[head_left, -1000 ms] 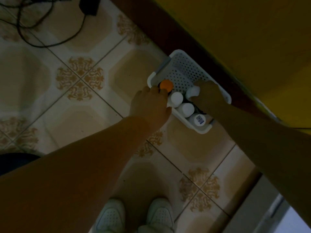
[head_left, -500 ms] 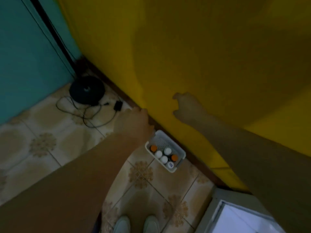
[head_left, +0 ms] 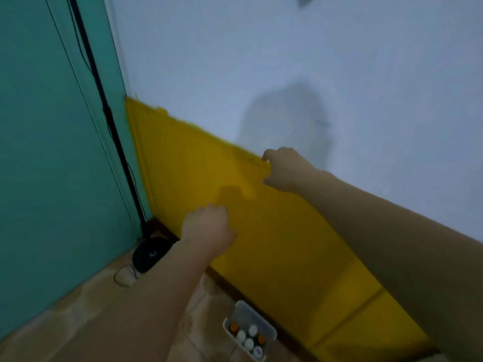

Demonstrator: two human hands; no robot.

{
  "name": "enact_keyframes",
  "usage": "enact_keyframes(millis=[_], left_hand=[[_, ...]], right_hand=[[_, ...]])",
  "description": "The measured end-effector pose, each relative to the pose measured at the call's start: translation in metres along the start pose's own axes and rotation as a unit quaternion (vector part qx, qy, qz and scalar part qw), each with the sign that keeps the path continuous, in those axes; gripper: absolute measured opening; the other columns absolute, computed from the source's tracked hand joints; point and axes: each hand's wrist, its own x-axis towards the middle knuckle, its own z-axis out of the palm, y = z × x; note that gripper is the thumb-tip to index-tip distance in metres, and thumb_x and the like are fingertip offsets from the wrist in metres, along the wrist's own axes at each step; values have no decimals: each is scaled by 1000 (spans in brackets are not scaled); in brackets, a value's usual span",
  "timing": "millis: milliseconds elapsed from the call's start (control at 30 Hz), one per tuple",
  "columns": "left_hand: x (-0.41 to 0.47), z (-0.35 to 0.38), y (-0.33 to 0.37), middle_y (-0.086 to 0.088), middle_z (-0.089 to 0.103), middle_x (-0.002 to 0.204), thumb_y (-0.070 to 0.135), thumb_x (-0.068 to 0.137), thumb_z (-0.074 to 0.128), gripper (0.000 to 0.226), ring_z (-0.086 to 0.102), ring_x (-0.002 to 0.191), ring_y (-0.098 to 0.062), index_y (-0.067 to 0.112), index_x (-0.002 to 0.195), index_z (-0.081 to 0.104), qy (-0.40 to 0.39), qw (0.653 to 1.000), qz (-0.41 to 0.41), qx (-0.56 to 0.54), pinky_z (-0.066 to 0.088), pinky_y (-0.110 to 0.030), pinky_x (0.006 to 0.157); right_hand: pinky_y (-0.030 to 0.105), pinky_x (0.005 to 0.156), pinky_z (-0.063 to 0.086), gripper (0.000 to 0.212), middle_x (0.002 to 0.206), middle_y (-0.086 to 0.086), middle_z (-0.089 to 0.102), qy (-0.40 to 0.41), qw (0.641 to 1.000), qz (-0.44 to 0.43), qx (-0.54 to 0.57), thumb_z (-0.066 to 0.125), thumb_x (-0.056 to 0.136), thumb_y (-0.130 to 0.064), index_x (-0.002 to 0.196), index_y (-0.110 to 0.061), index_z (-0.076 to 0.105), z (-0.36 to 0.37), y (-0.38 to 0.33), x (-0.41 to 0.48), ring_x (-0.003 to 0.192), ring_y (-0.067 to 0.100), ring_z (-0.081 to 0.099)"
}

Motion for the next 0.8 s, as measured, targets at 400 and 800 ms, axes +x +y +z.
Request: enact_keyframes(millis=[400,800], left_hand=[[-107,-130,104,-8,55,125,50,88,51,46,54,116,-27,15,119,52,89,972,214,38,46,-36,90],[-325,-162,387,-8,53,122,54,91,44,48,54,108,-26,18,123,48,91,825,557,-31,45,-34,81]], right_hand=[[36,87,50,37,120,13,54,98,970,223,-21,55,90,-20,125,-8,50,-133,59,-220,109,30,52],[29,81,44,37,124,13,55,90,826,553,-60,55,89,-19,124,-7,53,-174,162,-619,112,30,54]])
